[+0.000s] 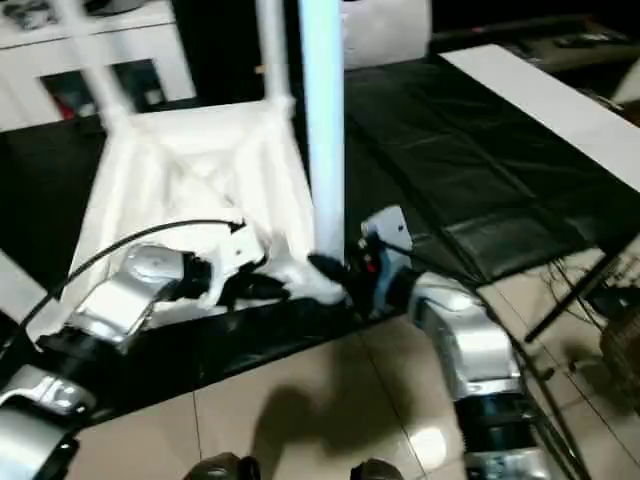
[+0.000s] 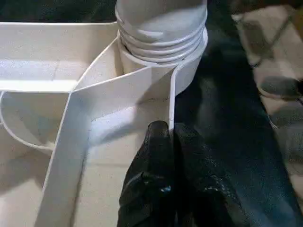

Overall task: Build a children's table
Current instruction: Rotate leg to tighten

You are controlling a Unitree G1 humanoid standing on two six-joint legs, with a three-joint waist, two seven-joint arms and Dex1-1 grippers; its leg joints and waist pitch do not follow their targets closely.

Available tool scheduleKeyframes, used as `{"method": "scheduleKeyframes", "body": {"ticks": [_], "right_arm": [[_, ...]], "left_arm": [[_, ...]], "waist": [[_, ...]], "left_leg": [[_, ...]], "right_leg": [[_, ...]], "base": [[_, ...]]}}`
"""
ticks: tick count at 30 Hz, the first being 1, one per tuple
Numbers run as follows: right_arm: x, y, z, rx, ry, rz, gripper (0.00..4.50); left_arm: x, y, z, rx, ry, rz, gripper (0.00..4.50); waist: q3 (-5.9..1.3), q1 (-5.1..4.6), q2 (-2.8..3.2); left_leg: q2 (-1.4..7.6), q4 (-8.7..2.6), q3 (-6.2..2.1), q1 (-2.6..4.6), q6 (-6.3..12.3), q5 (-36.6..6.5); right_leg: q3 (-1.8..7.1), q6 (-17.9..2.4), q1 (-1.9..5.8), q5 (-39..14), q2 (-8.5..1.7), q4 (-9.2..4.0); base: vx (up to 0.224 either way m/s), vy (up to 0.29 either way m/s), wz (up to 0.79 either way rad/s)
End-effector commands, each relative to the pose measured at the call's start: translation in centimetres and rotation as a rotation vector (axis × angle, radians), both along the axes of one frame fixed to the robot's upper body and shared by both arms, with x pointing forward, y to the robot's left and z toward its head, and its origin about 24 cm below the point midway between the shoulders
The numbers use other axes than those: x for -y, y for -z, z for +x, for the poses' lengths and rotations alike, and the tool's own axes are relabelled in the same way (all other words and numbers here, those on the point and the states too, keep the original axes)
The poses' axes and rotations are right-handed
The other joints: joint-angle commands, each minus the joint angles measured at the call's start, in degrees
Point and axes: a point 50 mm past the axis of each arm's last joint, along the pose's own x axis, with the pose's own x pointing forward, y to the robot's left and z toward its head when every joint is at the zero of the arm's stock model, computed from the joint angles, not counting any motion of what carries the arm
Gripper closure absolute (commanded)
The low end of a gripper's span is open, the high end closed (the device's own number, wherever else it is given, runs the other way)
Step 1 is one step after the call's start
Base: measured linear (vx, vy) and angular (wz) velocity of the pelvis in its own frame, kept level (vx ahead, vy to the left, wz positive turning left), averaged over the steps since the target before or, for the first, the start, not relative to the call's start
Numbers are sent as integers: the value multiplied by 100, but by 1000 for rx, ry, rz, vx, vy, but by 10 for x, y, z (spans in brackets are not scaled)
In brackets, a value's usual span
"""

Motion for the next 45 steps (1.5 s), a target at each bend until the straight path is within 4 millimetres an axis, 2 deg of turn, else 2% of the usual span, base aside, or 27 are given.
{"method": "scheduleKeyframes", "body": {"ticks": [1,3,4,5,6,7,8,9,10,11,12,13,15,19,21,23,26,29,30,31,36,37,39,40,41,43,45], "right_arm": [[-53,-1,1,-53,-42,84,243],[-60,-2,7,-59,27,88,243],[-71,-3,14,-58,111,63,243],[-75,-3,16,-57,136,51,243],[-79,-3,18,-56,165,34,243],[-84,-4,19,-37,169,31,243],[-86,-5,19,-28,170,32,243],[-86,-5,19,-28,170,32,243],[-86,-6,19,9,179,20,188],[-86,-6,19,9,179,20,188],[-81,-8,20,30,183,22,188],[-75,-10,20,54,176,31,173],[-68,-12,19,90,156,26,156],[-47,-17,17,159,98,20,120],[-29,-20,13,198,18,1,110],[-17,-23,8,214,-71,-13,93],[-3,-25,1,207,-206,-28,57],[11,-22,-8,170,-370,-71,37],[14,-21,-10,159,-407,-70,28],[15,-21,-10,151,-424,-70,20],[26,-21,-13,102,-580,-86,20],[29,-21,-13,81,-641,-99,47],[29,-20,-13,71,-661,-101,55],[29,-20,-12,52,-695,-108,61],[29,-18,-12,32,-734,-124,75],[29,-18,-12,26,-746,-133,99],[29,-16,-12,13,-777,-149,104]], "left_arm": [[26,-18,12,82,-99,-83,450],[29,-19,14,84,-147,-96,450],[36,-20,16,93,-215,-115,450],[39,-20,17,96,-234,-121,450],[41,-20,17,98,-257,-127,450],[45,-20,16,105,-265,-131,450],[47,-20,16,108,-267,-132,450],[47,-20,16,108,-267,-132,450],[50,-19,13,107,-261,-137,450],[50,-19,13,107,-261,-137,450],[48,-18,12,107,-247,-132,450],[45,-17,12,109,-235,-126,450],[40,-16,11,110,-215,-118,450],[30,-14,7,116,-146,-92,450],[19,-10,4,109,-73,-61,450],[12,-8,-1,103,9,-44,450],[2,-8,-7,98,132,-11,450],[-8,-8,-13,76,269,24,450],[-10,-8,-14,64,299,18,450],[-11,-9,-15,56,314,17,450],[-19,-11,-19,9,449,50,450],[-21,-12,-20,-2,495,67,450],[-21,-12,-20,-4,510,72,450],[-21,-12,-20,-9,534,79,450],[-20,-13,-21,-13,558,87,450],[-20,-13,-21,-13,565,89,450],[-19,-13,-20,-6,574,97,450]], "waist": [[-329,-12,11],[-340,-32,-3],[-330,-82,28],[-350,-125,9],[-357,-124,-7],[-362,-129,-3],[-368,-127,3],[-392,-112,3],[-420,-90,-11],[-429,-77,-6],[-439,-62,-33],[-450,-51,-23],[-452,-44,-23],[-444,-28,-34],[-425,-29,-53],[-409,-4,-39],[-392,1,-38],[-387,82,-42],[-389,117,-29],[-393,141,-34],[-404,248,-49],[-410,260,-59],[-403,271,-61],[-405,267,-110],[-406,282,-87],[-408,288,-86],[-417,298,-95]], "left_leg": [[212,-493,-155,79,-144,-2070],[210,-494,-168,91,-124,-2058],[221,-497,-163,62,-151,-1991],[210,-501,-180,40,-174,-1916],[209,-503,-173,48,-145,-1872],[218,-487,-145,61,-87,-1791],[215,-481,-139,64,-58,-1736],[209,-465,-124,60,41,-1535],[218,-440,-111,53,161,-1241],[221,-430,-105,50,221,-1085],[217,-406,-90,49,352,-845],[208,-389,-91,21,472,-618],[207,-376,-87,13,599,-469],[228,-377,-93,1,692,-571],[233,-386,-85,19,699,-704],[246,-394,-91,18,700,-852],[277,-416,-76,48,610,-1047],[292,-424,-74,77,555,-1127],[311,-420,-62,94,535,-1118],[315,-421,-63,78,531,-1063],[319,-407,-51,75,553,-1017],[310,-402,-54,67,564,-1003],[313,-403,-49,61,560,-1006],[310,-399,-47,51,571,-984],[314,-399,-52,55,576,-955],[324,-394,-52,56,585,-915],[320,-384,-51,53,625,-840]], "right_leg": [[220,-973,210,-2265,-322,-549],[214,-917,228,-2320,-327,-572],[224,-989,195,-2147,-324,-533],[204,-997,239,-2054,-321,-517],[208,-982,240,-1981,-313,-535],[234,-1035,210,-1751,-313,-529],[238,-1055,218,-1634,-312,-528],[243,-1104,240,-1310,-306,-512],[251,-1190,260,-886,-309,-470],[248,-1229,262,-670,-302,-451],[251,-1328,269,-347,-299,-420],[242,-1390,305,-102,-306,-385],[235,-1452,310,123,-302,-366],[227,-1439,330,-62,-308,-370],[227,-1420,309,-257,-293,-400],[232,-1396,319,-464,-308,-419],[252,-1404,267,-731,-310,-431],[258,-1384,258,-929,-317,-452],[267,-1404,235,-868,-312,-438],[263,-1440,243,-786,-313,-411],[264,-1516,230,-714,-334,-392],[256,-1538,236,-703,-337,-385],[264,-1532,236,-750,-349,-395],[261,-1541,244,-757,-351,-390],[257,-1537,242,-810,-356,-393],[261,-1529,236,-809,-357,-390],[254,-1565,231,-696,-349,-372]], "base": [[0,0,0],[0,0,0],[0,0,0],[0,0,0],[0,0,0],[0,0,0],[51,2,3],[51,2,3],[60,-3,4],[61,-11,5],[61,-11,5],[53,-14,2],[0,0,0],[0,0,0],[0,0,0],[0,0,0],[0,0,0],[0,0,0],[0,0,0],[0,0,0],[0,0,0],[0,0,0],[0,0,0],[0,0,0],[0,0,0],[0,0,0],[0,0,0]]}}
